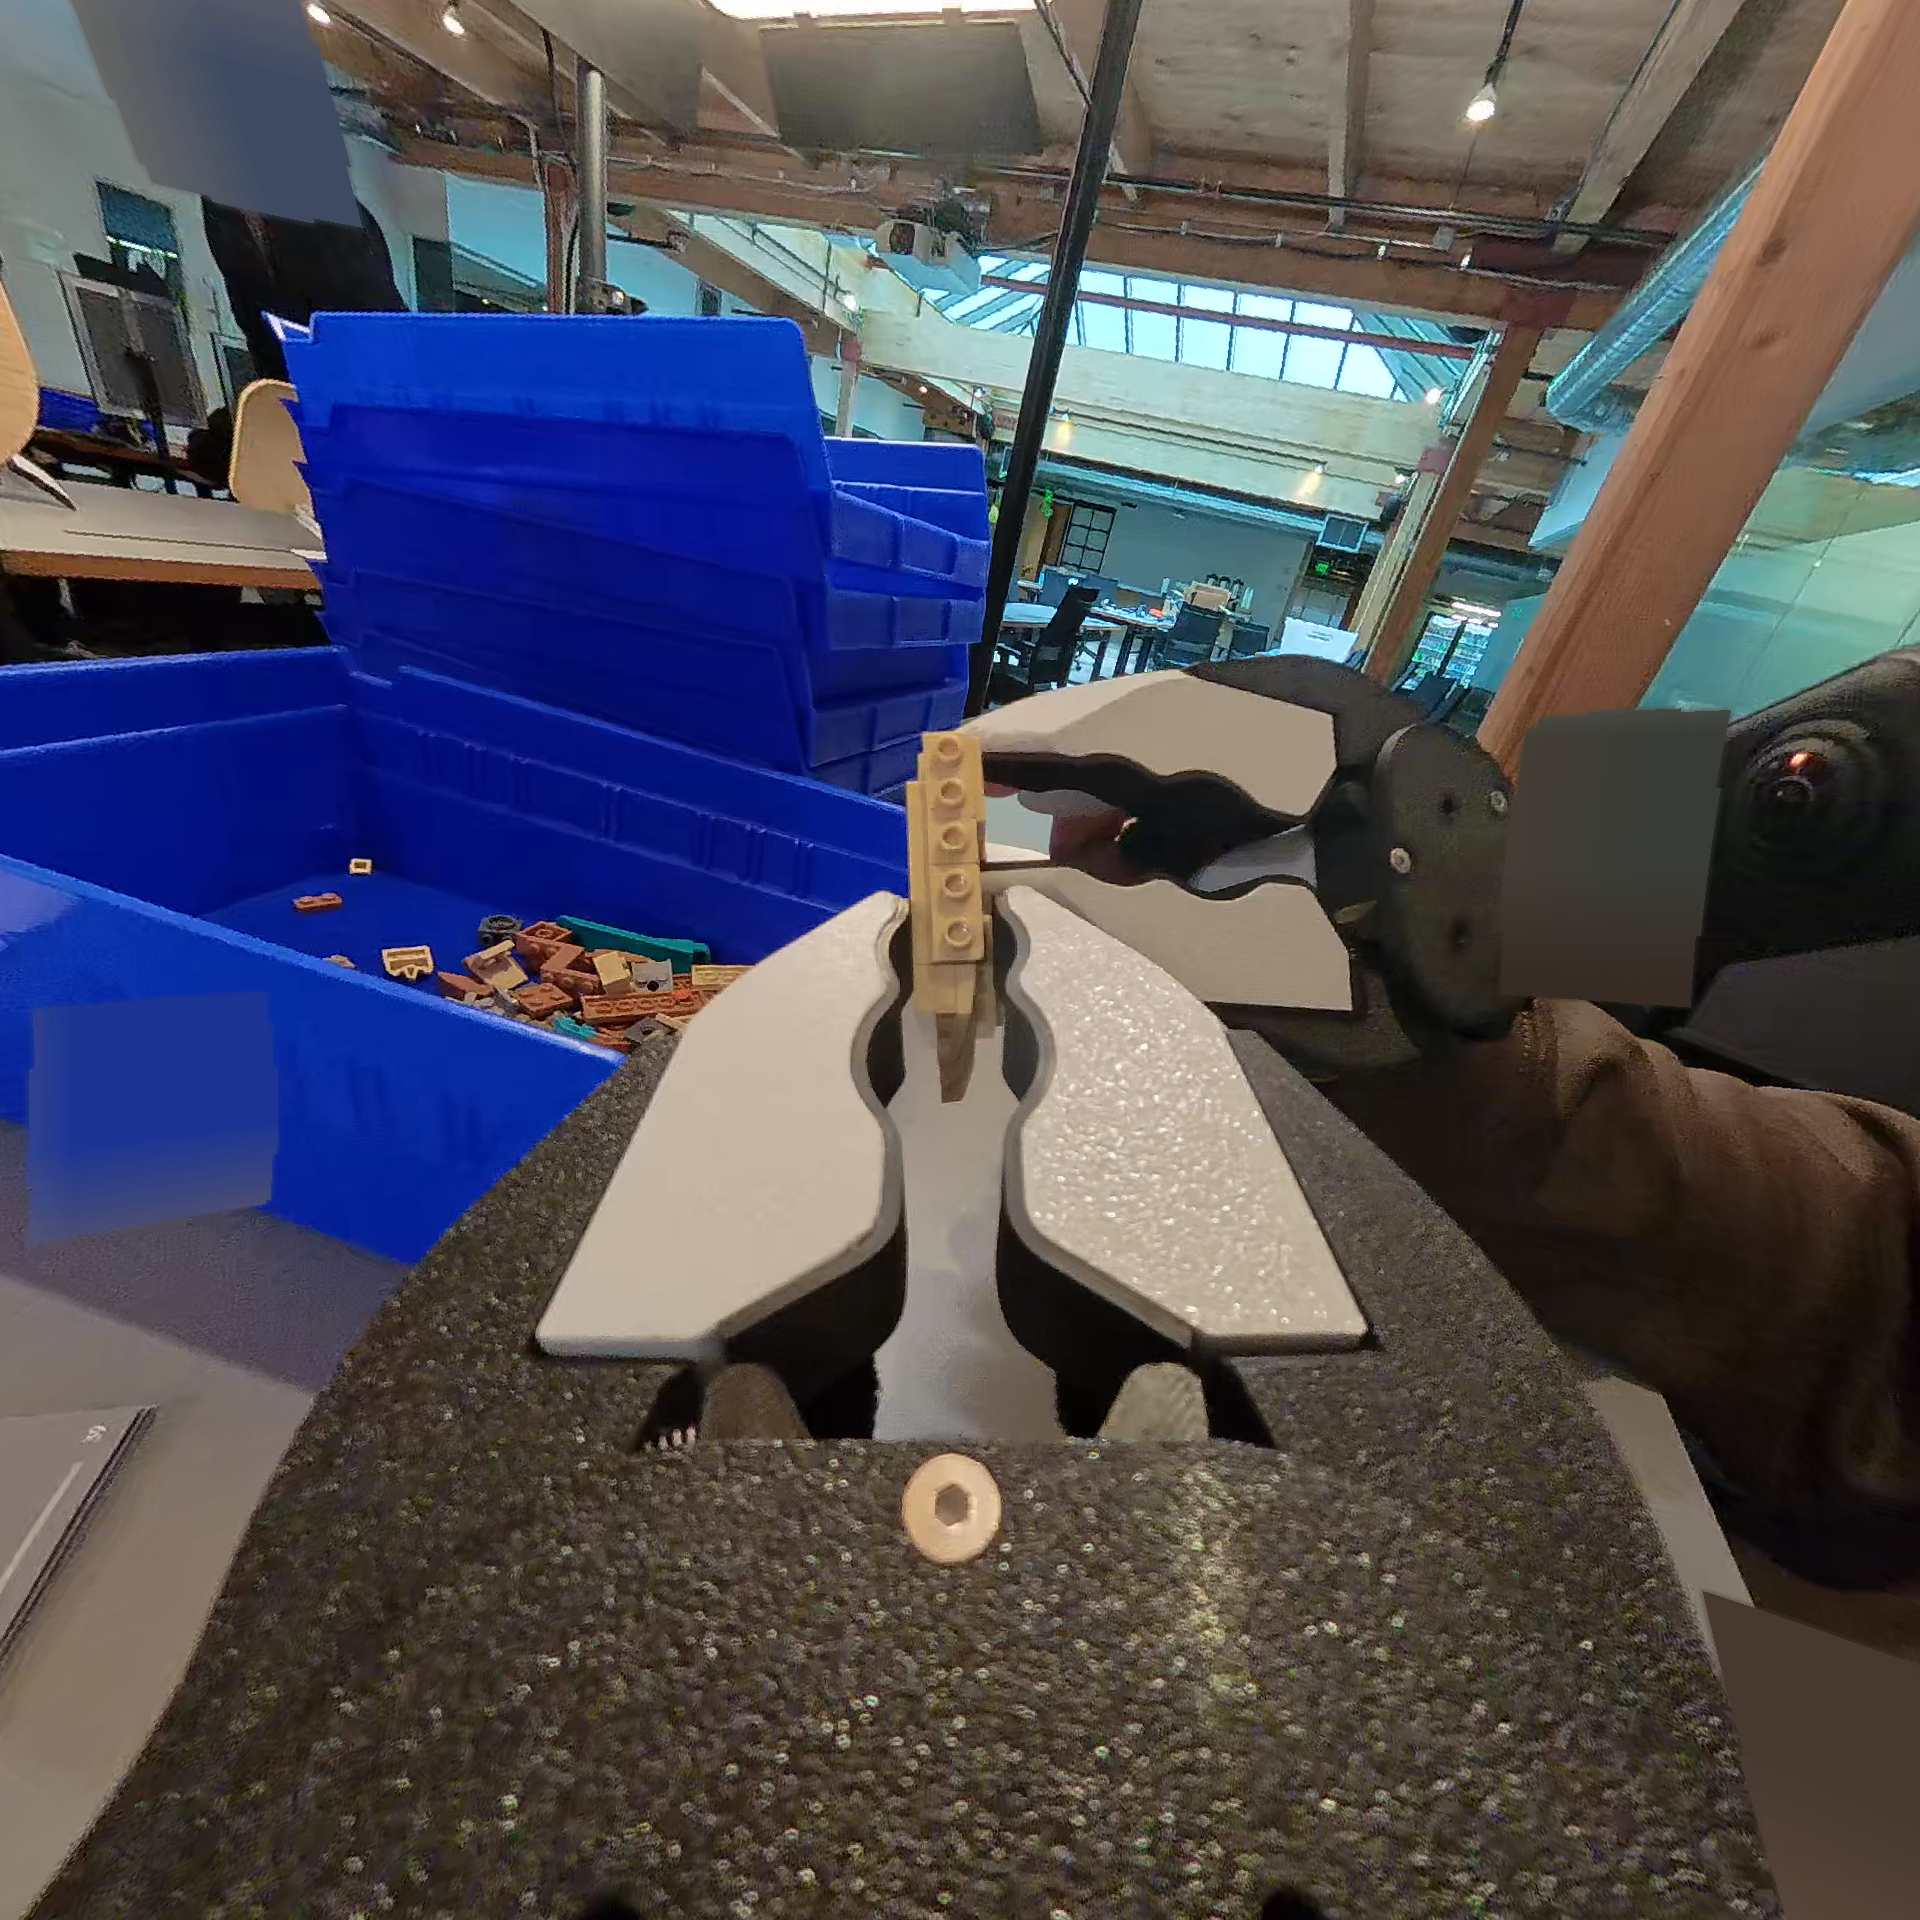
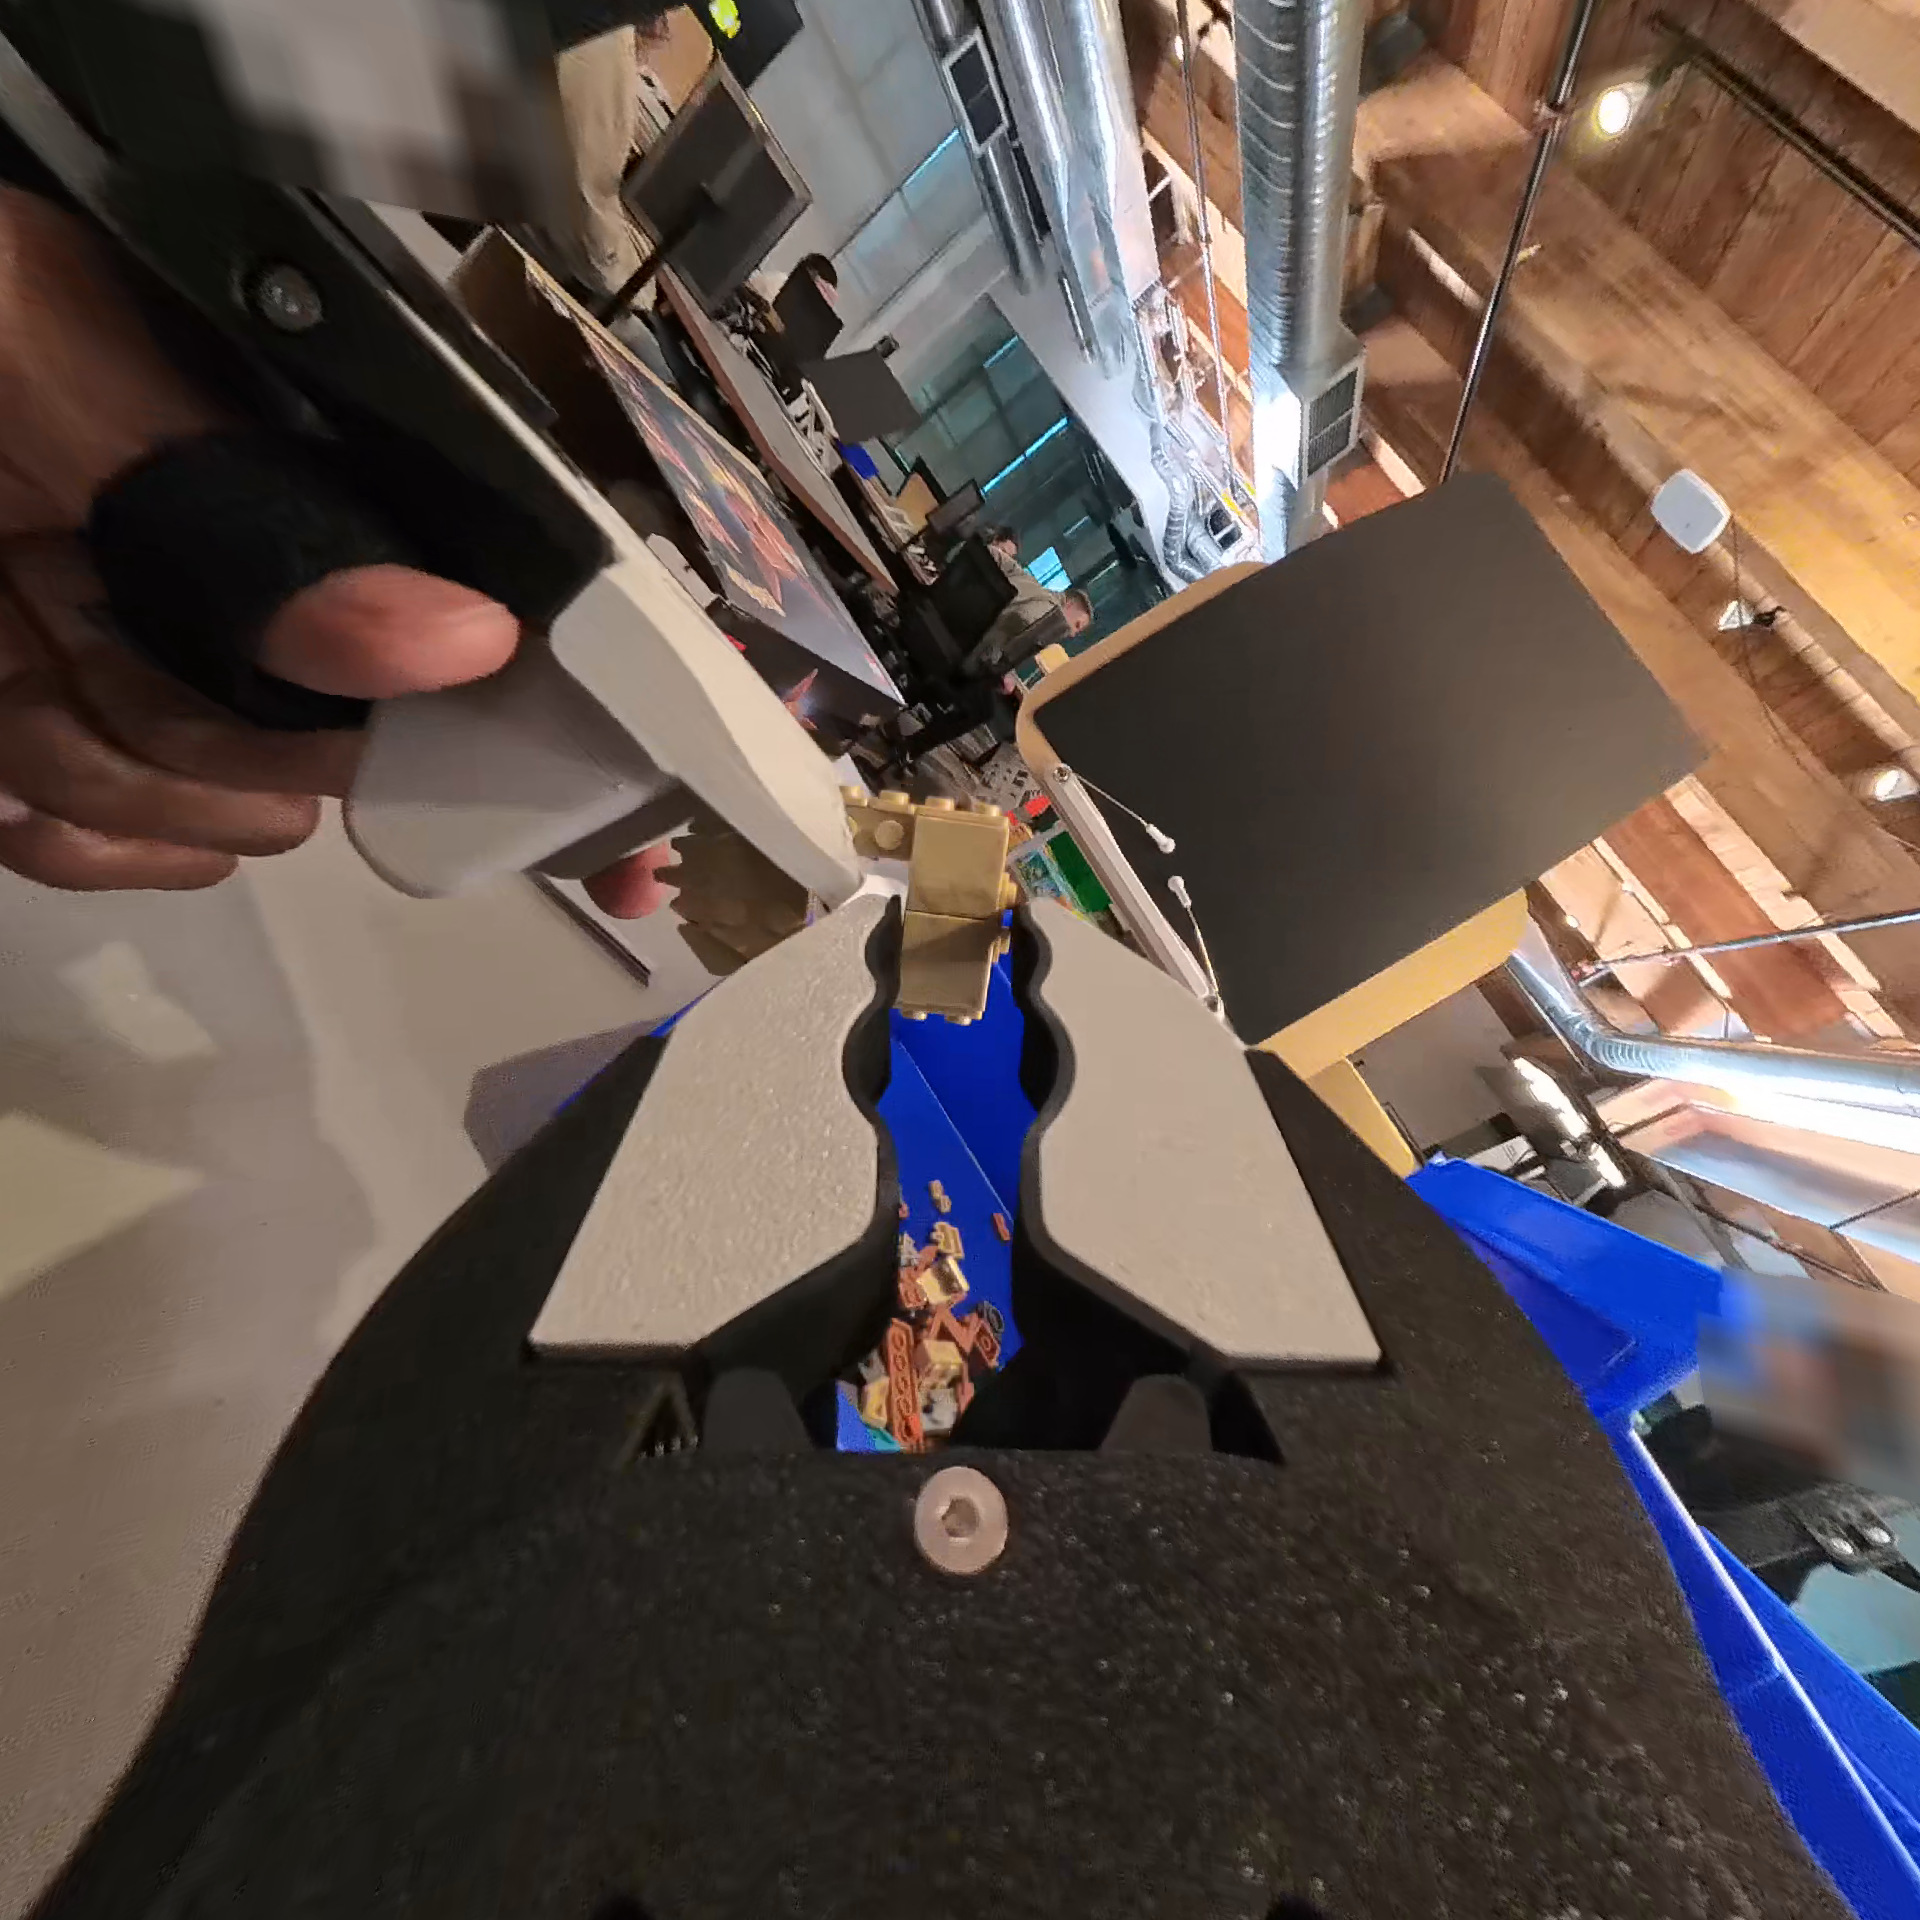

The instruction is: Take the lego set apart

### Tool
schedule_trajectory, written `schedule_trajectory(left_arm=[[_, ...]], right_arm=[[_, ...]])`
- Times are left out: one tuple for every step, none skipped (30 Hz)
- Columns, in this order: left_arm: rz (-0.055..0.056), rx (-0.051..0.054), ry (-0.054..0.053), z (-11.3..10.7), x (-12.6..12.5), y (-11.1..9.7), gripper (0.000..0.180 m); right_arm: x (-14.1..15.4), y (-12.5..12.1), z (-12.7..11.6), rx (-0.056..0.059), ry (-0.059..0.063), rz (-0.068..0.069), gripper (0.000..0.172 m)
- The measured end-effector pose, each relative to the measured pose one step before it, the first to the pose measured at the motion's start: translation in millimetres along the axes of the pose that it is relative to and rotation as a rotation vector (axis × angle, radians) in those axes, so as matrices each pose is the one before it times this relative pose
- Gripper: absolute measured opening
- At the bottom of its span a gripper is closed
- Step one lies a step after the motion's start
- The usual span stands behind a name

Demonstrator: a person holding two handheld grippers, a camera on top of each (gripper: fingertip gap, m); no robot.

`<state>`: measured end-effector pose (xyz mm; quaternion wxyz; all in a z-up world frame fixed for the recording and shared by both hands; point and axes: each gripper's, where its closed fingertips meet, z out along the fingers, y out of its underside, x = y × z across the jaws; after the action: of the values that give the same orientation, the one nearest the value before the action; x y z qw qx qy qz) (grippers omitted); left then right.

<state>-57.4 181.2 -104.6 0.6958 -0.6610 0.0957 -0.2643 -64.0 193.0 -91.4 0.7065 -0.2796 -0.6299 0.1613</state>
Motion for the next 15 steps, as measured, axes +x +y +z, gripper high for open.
schedule_trajectory(left_arm=[[0.0133, -0.0016, -0.0007, 0.23, 0.99, -0.13, 0.014], [0.0187, -0.0063, -0.0029, 0.03, 0.76, 0.25, 0.014], [0.0204, -0.0068, -0.0048, -0.16, 0.35, 0.23, 0.014], [0.0167, -0.0066, -0.001, -0.1, 0.57, 0.28, 0.014], [0.0138, -0.0075, 0.0001, -0.09, 0.65, 0.34, 0.014], [0.0159, -0.0073, 0.0003, -0.16, 0.57, 0.19, 0.014], [0.0195, -0.0067, 0.0009, -0.18, 0.68, -0.1, 0.014], [0.0206, -0.0064, -0.0009, -0.25, 0.61, -0.15, 0.015], [0.0194, -0.0044, -0.0026, -0.11, 0.67, -0.34, 0.015], [0.0169, -0.0003, -0.0019, -0.17, 0.74, -0.55, 0.015], [0.012, -0.0022, 0.0004, -0.12, 0.7, -0.15, 0.016], [0.0069, -0.0069, 0.0018, 0.04, 0.48, 0.65, 0.016], [0.0017, -0.0125, 0.0001, 0.18, -0.23, 1.26, 0.016], [0.0008, -0.0146, -0.0008, 0.16, -0.46, 1.42, 0.016], [0.0039, -0.0106, -0.0001, -0.4, -0.46, 0.47, 0.017]], right_arm=[[0.06, 0.07, 0.18, -0.007, -0.0026, 0.0096, 0.02], [-0.32, 0.4, 0.25, -0.0076, -0.0052, 0.0094, 0.02], [-0.2, 0.12, 0.07, -0.0048, -0.0011, -0.0013, 0.019], [0.12, -0.38, -0.31, -0.0017, 0.0044, -0.0126, 0.019], [0.03, -0.43, -0.43, -0.0027, 0.0044, -0.0128, 0.019], [0.07, -0.55, -0.49, -0.0015, 0.0009, -0.0051, 0.019], [0.2, -0.67, -0.64, 0.0016, -0.0032, 0.0045, 0.019], [-0.2, -0.6, -0.52, 0.002, -0.0071, 0.0093, 0.019], [-0.03, -0.6, -0.59, 0.0025, -0.0063, 0.0075, 0.018], [-0.09, -0.7, -0.62, 0.0032, -0.0044, 0.0048, 0.018], [-0.18, -0.54, -0.62, 0.0018, -0.0056, 0.0036, 0.018], [-0.47, 0.11, -0.37, -0.0017, -0.0072, 0.0013, 0.018], [-0.75, 0.88, 0.12, -0.0056, -0.0065, -0.0016, 0.018], [-0.83, 0.78, 0.31, -0.005, -0.0042, -0.0035, 0.018], [-0.68, 0.22, 0.37, -0.0011, -0.0022, -0.0024, 0.018]])
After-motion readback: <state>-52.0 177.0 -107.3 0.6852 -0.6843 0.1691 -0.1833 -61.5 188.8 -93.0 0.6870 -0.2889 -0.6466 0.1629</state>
